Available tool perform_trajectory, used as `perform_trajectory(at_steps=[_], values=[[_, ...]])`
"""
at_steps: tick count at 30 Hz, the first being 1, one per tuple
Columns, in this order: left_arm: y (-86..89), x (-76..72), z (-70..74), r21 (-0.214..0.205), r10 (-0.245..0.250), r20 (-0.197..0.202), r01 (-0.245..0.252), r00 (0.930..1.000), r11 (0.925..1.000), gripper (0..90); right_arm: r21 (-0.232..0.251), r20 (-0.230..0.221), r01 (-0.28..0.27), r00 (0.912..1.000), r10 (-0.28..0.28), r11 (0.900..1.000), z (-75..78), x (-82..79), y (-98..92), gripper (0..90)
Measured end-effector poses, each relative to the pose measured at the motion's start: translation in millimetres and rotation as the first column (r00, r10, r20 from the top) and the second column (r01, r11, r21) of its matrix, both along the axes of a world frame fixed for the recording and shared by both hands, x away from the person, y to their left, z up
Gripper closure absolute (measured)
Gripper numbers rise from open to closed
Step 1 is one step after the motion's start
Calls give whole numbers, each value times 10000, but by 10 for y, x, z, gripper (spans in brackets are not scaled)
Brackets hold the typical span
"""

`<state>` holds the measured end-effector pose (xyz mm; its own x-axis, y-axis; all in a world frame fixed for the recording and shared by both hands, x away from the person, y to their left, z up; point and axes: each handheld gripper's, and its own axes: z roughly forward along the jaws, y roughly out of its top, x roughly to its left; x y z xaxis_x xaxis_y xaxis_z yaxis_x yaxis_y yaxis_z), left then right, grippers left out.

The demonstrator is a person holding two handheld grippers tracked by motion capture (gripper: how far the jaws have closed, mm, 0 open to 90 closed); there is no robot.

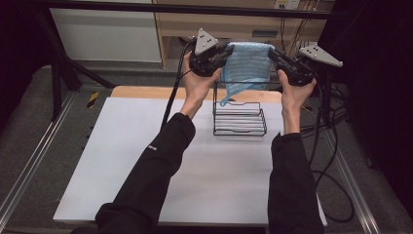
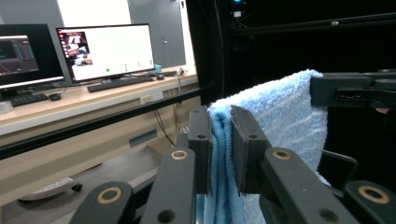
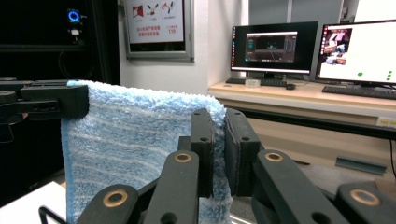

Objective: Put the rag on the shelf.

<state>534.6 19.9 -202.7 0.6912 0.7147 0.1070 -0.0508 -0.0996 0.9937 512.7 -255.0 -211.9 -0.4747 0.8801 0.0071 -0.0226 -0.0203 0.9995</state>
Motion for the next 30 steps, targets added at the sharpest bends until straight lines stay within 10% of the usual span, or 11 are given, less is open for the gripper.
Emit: perform_trajectory(at_steps=[30], values=[[107, -291, -231, 334, -1040, -1079, 1081, 9887, 9936, 783, -464, -698, -535, 9963, 502, 9975, -141, -388, -33, 828]])
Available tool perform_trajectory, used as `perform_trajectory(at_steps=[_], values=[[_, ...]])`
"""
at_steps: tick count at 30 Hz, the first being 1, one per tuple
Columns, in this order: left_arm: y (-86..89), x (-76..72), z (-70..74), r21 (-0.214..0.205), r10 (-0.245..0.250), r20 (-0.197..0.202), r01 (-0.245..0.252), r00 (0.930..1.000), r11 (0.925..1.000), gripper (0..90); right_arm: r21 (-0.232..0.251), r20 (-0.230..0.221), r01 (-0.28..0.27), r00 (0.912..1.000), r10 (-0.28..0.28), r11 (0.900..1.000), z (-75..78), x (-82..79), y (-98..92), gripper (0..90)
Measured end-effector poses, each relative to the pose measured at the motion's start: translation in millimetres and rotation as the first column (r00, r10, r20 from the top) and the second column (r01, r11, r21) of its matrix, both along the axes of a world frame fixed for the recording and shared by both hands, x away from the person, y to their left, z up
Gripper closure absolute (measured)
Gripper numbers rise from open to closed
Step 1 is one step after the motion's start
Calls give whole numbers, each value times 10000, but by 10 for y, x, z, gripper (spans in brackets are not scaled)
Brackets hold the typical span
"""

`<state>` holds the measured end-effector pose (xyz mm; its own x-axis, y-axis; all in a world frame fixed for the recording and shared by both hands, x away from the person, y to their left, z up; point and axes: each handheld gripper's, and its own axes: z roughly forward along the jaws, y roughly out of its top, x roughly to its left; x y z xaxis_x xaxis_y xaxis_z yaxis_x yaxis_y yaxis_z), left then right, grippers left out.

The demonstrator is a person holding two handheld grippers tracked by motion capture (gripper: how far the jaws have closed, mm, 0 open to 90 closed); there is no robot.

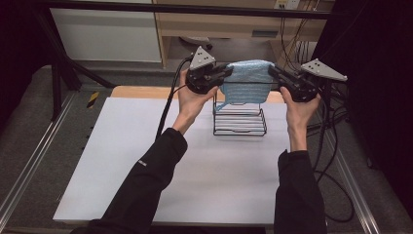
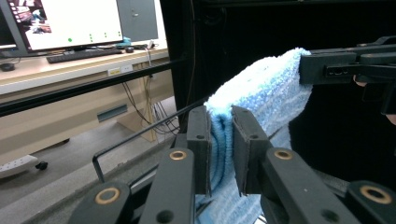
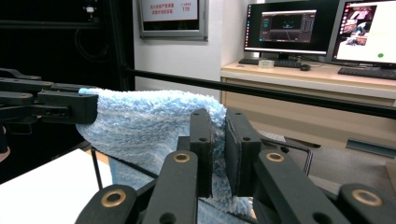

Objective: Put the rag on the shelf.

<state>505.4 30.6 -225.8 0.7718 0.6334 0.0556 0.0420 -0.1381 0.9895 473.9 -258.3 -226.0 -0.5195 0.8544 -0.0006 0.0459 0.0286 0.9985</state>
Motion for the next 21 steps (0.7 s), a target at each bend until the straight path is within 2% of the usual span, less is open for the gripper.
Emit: perform_trajectory(at_steps=[5, 15, 21], values=[[12, -48, -32, 272, -54, 2, 54, 10000, 9996, 780, -112, -68, -123, 9999, 122, 9999, -21, -52, 0, 826], [7, -148, -92, 569, -196, -415, 220, 9989, 9981, 765, -244, -662, -543, 9964, 526, 9982, -81, -139, -47, 819], [-5, -192, -116, 861, -181, -544, 227, 9984, 9960, 752, -484, -804, -718, 9945, 678, 9962, -123, -177, -56, 823]])
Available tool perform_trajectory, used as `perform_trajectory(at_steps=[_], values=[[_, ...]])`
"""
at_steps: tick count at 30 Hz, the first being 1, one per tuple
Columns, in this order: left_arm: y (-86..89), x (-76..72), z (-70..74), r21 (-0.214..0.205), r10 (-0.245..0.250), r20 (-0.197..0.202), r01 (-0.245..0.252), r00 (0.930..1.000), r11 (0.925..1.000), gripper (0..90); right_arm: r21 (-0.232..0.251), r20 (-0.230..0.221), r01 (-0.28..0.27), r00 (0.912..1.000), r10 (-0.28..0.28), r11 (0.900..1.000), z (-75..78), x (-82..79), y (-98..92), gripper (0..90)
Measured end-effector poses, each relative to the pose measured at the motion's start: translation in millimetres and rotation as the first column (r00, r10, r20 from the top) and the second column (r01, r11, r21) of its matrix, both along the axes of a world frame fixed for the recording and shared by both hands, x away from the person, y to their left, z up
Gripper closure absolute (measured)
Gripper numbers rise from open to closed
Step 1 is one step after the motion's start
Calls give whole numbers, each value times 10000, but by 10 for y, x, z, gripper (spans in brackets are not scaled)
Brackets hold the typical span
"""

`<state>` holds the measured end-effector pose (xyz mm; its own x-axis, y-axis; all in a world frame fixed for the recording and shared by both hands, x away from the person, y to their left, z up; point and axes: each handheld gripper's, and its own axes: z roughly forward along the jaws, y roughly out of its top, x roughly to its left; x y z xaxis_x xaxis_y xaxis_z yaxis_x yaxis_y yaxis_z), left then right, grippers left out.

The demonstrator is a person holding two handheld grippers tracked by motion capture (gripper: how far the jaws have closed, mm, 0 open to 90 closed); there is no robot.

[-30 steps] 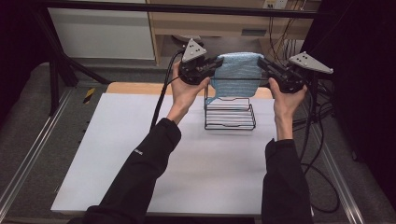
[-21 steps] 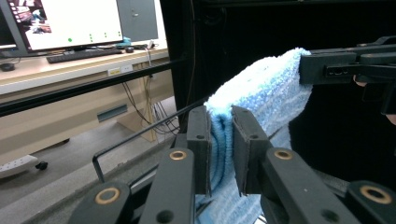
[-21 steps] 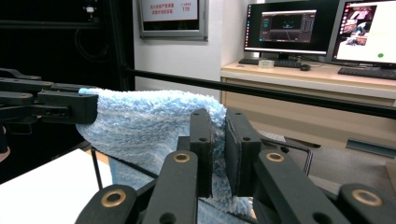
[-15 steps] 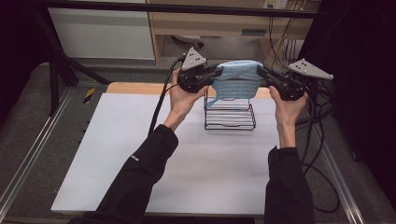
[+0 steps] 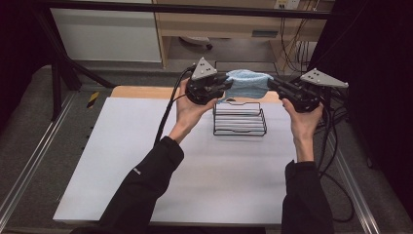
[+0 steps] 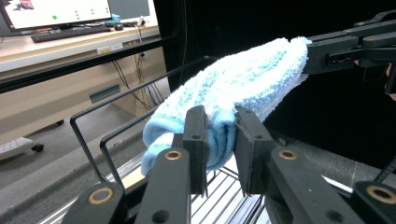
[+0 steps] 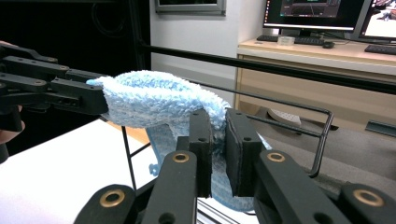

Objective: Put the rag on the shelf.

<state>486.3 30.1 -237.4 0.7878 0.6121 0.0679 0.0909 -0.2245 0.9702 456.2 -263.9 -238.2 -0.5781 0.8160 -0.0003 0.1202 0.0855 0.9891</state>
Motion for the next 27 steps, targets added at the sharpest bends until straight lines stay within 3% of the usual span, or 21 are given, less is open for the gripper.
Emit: perform_trajectory(at_steps=[6, 12, 15, 18, 20, 23, 27], values=[[45, -28, 60, 127, -38, -164, 40, 9999, 9999, 708, -143, 47, -122, 9999, 123, 9998, -27, -8, -7, 827], [122, -24, 277, -512, 43, -299, -58, 9995, 9987, 681, -238, 126, -220, 9997, 223, 9995, -42, -13, -17, 827], [114, 14, 392, -592, 327, -413, -351, 9986, 9976, 692, -314, 179, -284, 9994, 290, 9991, -59, -20, -15, 827], [67, 73, 469, -422, 616, -584, -642, 9964, 9970, 737, -333, 178, -341, 9992, 347, 9989, -75, -23, -19, 827], [31, 123, 478, -284, 722, -998, -754, 9924, 9967, 778, -318, 221, -358, 9991, 365, 9989, -83, -24, -23, 826], [-12, 160, 442, -139, 607, -1384, -632, 9885, 9979, 847, -307, 260, -391, 9989, 399, 9988, -99, -23, -29, 825], [-31, 162, 362, 239, 493, -1565, -462, 9864, 9986, 896, -295, 225, -447, 9987, 454, 9986, -114, -21, -38, 824]])
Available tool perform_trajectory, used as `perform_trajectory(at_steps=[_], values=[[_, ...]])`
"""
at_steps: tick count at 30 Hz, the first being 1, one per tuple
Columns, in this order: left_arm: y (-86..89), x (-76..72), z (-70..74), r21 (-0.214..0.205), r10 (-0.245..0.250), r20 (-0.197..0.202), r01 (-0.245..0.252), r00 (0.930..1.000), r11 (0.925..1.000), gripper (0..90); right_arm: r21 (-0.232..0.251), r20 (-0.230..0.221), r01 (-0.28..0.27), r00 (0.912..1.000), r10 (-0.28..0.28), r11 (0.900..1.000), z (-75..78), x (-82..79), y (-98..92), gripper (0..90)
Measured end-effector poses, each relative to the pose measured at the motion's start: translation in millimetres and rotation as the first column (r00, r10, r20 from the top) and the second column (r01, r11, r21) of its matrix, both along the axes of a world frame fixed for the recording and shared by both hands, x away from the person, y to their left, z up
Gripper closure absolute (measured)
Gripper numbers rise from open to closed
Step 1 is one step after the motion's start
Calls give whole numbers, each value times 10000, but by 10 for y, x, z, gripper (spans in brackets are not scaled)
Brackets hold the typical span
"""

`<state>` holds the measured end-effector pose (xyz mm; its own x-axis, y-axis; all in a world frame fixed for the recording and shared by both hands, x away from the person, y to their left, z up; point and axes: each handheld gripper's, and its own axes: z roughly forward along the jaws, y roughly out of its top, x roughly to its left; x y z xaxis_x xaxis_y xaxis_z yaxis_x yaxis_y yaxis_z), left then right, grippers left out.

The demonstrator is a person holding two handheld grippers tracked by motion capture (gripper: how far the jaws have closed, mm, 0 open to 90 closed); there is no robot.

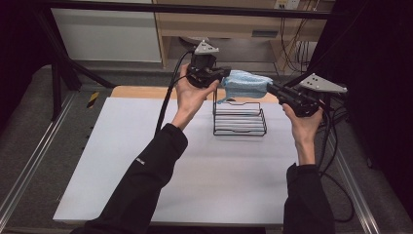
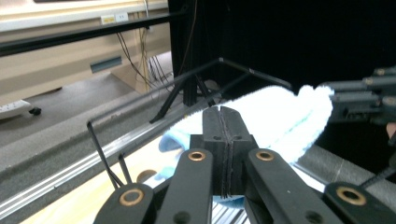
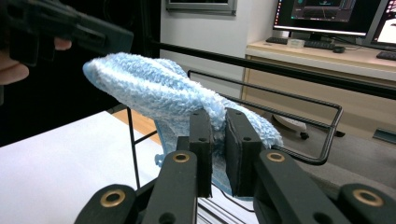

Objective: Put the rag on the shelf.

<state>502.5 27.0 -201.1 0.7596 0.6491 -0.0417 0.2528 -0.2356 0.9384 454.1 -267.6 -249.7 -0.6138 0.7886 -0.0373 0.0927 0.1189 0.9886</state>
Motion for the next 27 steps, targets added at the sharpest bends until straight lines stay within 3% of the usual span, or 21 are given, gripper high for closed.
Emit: perform_trajectory(at_steps=[11, 19, 23, 27], values=[[5, -102, -203, 282, -371, -32, 371, 9993, 9989, 897, -79, -147, 49, 9999, -50, 10000, 6, -29, 13, 758], [1, -127, -297, 615, -411, 78, 406, 9991, 9973, 897, 284, -72, -114, 9999, 116, 9995, 85, -107, 37, 593], [-2, -138, -350, 692, -427, 122, 418, 9990, 9967, 897, 386, -233, -144, 9996, 153, 9992, 136, -106, 90, 618], [12, -138, -407, 724, -438, 98, 429, 9990, 9965, 897, 188, -808, -324, 9962, 338, 9993, 106, -71, 157, 784]])
